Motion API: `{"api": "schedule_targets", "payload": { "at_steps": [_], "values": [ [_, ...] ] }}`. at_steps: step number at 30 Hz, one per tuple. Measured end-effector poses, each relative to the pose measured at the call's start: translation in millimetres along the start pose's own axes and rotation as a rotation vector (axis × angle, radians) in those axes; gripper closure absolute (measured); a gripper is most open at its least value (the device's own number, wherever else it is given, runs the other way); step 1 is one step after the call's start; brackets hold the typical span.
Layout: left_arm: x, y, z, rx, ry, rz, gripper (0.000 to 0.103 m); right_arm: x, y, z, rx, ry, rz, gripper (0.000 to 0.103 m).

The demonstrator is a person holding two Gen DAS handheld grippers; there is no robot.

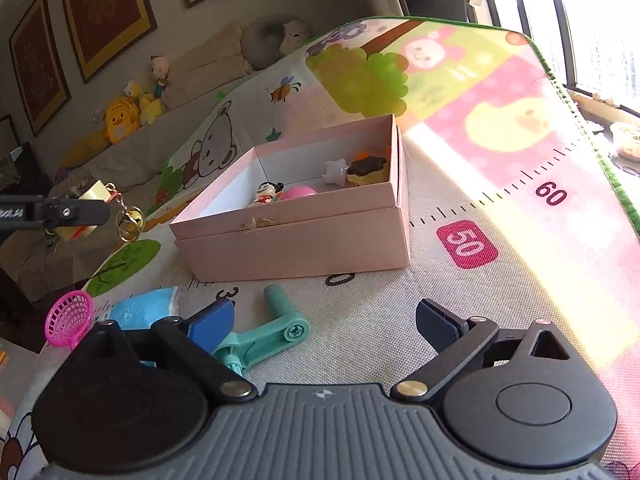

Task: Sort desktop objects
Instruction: 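Grasp the yellow cat keychain with the left gripper and lift it, then hold the yellow cat keychain in the left gripper above the mat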

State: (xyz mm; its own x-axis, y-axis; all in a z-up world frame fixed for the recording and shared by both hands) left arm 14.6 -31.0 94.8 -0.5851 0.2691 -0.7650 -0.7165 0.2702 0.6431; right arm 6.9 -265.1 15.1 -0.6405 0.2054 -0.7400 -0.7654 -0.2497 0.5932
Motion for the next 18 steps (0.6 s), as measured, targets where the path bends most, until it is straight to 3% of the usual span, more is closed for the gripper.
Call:
{"api": "schedule_targets", "payload": {
  "at_steps": [3, 7, 11, 14, 18],
  "values": [
    [36, 0, -31, 0.071, -0.053, 0.049, 0.04, -1, -2, -6, 0.002, -0.038, 0.015, 0.005],
    [66, -17, -42, 0.082, -0.046, 0.126, 0.039, 0, -3, -7, 0.017, -0.047, 0.021, 0.004],
    [74, -18, -31, 0.094, -0.022, 0.136, 0.023, 1, -2, -3, 0.038, -0.019, 0.012, 0.001],
    [73, -20, -16, 0.045, -0.007, 0.119, 0.01, 2, -2, 1, 0.05, 0.001, 0.008, 0.0],
    [70, -20, 10, -0.018, 0.067, 0.099, 0.004, 2, -1, 4, 0.06, 0.021, 0.006, 0.0]
  ]
}}
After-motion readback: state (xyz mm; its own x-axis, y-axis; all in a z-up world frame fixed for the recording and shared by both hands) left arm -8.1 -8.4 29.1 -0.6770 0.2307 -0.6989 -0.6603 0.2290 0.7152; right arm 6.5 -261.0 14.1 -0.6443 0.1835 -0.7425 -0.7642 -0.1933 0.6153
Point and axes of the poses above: each gripper's, at about its wrist camera, not at the fingertips, and y roughly against the way its jaws point, z to its left, x to its underside, the point moved 1 cm from there along -y, roughly the way its jaws point, and after that the axes turned 4 degrees about z, right-handed, at the moved point
